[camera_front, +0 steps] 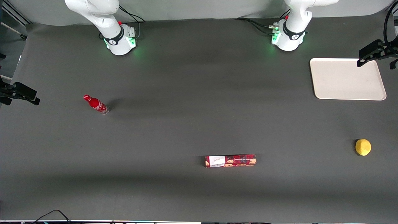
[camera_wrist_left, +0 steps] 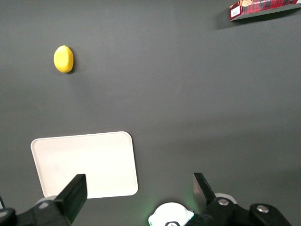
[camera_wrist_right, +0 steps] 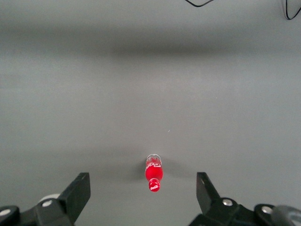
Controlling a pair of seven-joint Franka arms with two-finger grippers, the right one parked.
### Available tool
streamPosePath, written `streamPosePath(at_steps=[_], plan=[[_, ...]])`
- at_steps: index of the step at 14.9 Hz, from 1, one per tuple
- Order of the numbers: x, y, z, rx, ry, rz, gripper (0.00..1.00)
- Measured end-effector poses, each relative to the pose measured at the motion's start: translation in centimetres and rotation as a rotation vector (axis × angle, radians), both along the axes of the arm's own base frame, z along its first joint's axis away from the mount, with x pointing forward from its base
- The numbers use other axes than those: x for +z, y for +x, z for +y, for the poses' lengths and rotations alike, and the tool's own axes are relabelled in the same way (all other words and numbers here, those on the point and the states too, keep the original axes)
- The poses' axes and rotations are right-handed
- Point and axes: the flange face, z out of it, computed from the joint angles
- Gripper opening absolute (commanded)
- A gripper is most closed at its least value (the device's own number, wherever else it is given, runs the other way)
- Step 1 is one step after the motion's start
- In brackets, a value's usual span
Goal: Place red cookie box on tray
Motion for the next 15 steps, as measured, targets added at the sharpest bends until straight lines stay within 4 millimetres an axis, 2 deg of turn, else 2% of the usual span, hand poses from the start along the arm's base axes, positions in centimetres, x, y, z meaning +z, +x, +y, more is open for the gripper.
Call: streamPosePath(at_steps=[7,10,11,12,15], plan=[[0.2,-0.1,0.0,0.005,0.001,0.001,1.00],[0.0,-0.5,-0.3,0.114,0.009,0.030,1.00],[-0.1,-0.7,-1.4,0.180,0.019,0.045,1.00],[-0.2,-0.9,-3.4,0.253,0.035,0.056,1.00],[-0.9,-1.8,-12.2,0.474,0.088,0.058,1.00]])
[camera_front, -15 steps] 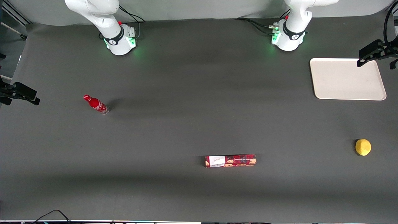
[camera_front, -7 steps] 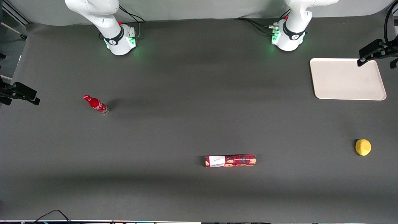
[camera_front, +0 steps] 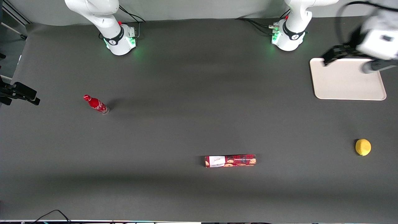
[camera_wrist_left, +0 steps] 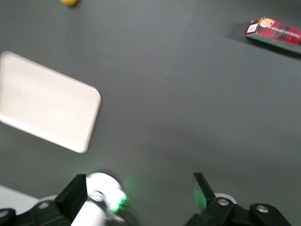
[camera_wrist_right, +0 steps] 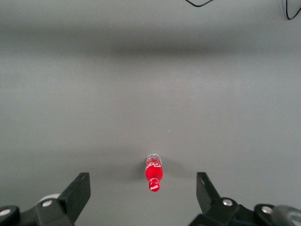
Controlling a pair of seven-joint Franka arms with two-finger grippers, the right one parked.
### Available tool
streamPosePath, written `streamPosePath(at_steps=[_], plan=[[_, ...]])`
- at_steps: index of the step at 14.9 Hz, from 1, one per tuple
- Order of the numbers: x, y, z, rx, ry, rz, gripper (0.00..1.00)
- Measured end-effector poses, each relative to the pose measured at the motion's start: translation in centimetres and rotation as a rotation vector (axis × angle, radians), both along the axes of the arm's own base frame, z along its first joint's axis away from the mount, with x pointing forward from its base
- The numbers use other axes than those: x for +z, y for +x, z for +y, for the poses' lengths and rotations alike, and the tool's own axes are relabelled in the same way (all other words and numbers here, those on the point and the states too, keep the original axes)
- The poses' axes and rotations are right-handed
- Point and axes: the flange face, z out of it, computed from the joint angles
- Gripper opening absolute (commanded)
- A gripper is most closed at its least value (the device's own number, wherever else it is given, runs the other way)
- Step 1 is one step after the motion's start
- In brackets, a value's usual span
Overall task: Place red cookie box on tray
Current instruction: 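Move the open left gripper down over the red plaid cookie box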
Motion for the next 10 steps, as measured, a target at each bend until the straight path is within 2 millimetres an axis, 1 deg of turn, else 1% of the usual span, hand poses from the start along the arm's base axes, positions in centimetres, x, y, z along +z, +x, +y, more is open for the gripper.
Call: streamPosePath(at_steps=[1,2,3,4,7,9,10], plan=[[-0.6,-0.2,-2.6,0.078,0.005,0.004,1.00],[-1.5,0.1,-4.8,0.166,0.006,0.005,1.00],[-2.7,0.8,-6.5,0.255,0.007,0.000,1.00],[-4.4,1.9,-8.0,0.341,0.007,-0.004,1.00],[-10.9,5.6,-12.4,0.537,-0.002,0.006,1.00],[-15.0,7.6,-14.5,0.650,-0.012,0.014,1.00],[-16.9,8.5,-15.2,0.699,-0.018,0.012,1.00]])
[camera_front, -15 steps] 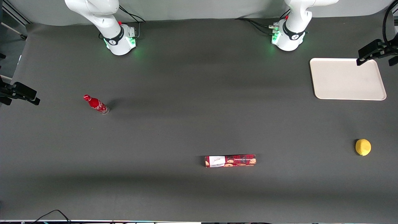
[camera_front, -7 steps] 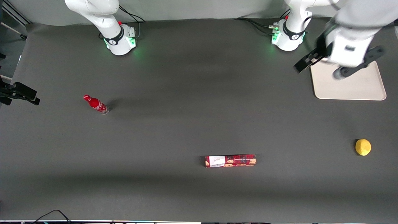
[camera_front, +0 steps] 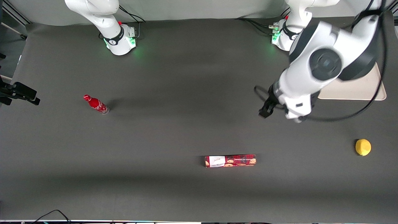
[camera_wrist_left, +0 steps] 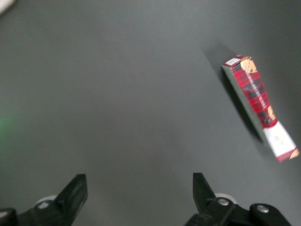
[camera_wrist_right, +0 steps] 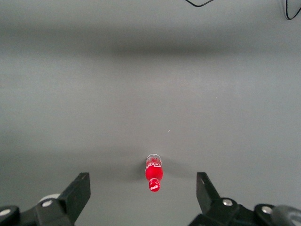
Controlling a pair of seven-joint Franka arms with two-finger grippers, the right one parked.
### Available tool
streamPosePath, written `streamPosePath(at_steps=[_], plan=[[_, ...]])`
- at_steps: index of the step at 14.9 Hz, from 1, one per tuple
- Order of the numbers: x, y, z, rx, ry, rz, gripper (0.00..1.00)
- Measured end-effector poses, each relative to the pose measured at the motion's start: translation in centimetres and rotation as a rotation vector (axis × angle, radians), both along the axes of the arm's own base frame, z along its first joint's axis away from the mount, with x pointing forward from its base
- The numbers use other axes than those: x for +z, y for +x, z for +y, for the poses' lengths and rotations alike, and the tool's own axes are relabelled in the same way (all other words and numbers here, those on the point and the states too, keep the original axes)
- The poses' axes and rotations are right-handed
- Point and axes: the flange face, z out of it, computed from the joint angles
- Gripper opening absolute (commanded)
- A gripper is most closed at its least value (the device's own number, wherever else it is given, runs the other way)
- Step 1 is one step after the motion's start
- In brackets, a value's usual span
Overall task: Place red cookie box on tray
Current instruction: 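Move the open left gripper down over the red plaid cookie box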
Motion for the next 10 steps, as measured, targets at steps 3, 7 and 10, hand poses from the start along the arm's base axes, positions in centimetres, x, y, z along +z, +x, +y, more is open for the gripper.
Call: streamPosePath(at_steps=[3,7,10], plan=[[-4.8,2.3,-1.5,0.127,0.032,-0.044,1.00],[-10.1,4.4,-3.8,0.243,0.048,-0.119,1.00],[-11.9,6.4,-5.6,0.271,0.018,-0.161,1.00]])
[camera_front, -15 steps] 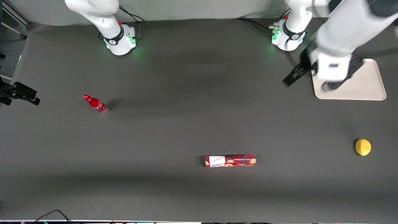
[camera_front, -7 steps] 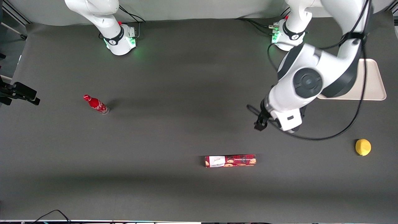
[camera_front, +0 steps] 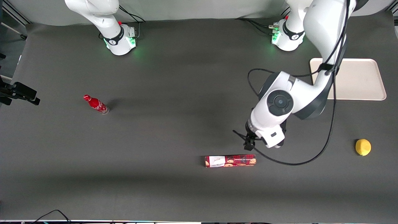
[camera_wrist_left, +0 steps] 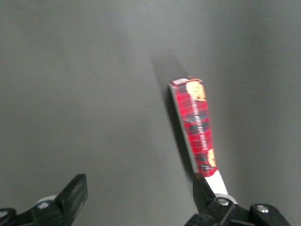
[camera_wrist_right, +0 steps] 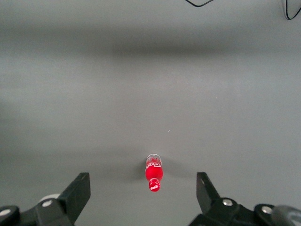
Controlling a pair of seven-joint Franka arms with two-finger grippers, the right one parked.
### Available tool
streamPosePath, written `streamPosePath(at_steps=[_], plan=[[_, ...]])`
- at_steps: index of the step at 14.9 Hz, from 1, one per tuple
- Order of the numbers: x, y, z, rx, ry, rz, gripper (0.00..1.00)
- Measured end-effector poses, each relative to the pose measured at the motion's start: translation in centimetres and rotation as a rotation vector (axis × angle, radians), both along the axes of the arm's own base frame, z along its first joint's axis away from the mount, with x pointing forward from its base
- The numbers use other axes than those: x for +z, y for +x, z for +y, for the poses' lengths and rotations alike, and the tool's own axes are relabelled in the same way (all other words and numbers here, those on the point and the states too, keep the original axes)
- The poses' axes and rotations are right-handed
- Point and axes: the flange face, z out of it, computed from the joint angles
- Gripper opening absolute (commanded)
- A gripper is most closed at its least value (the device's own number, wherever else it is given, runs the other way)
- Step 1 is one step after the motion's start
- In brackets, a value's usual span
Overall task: Place red cookie box on tray
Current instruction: 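Move the open left gripper down over the red plaid cookie box, then lower the left gripper and close it on the cookie box's end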
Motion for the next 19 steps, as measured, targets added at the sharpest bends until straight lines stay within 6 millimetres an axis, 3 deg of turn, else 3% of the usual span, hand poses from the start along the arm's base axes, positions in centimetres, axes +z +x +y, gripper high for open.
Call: streamPosePath(at_steps=[8,13,14,15,19], plan=[[-6.4,4.4,-3.2,-0.021,-0.057,-0.155,1.00],[-14.3,4.1,-4.9,-0.100,0.014,-0.147,1.00],[-15.6,3.8,-5.2,-0.110,0.017,-0.144,0.57],[-16.6,3.6,-5.4,-0.119,0.023,-0.141,0.01],[-17.2,3.7,-5.6,-0.130,0.029,-0.152,0.00]])
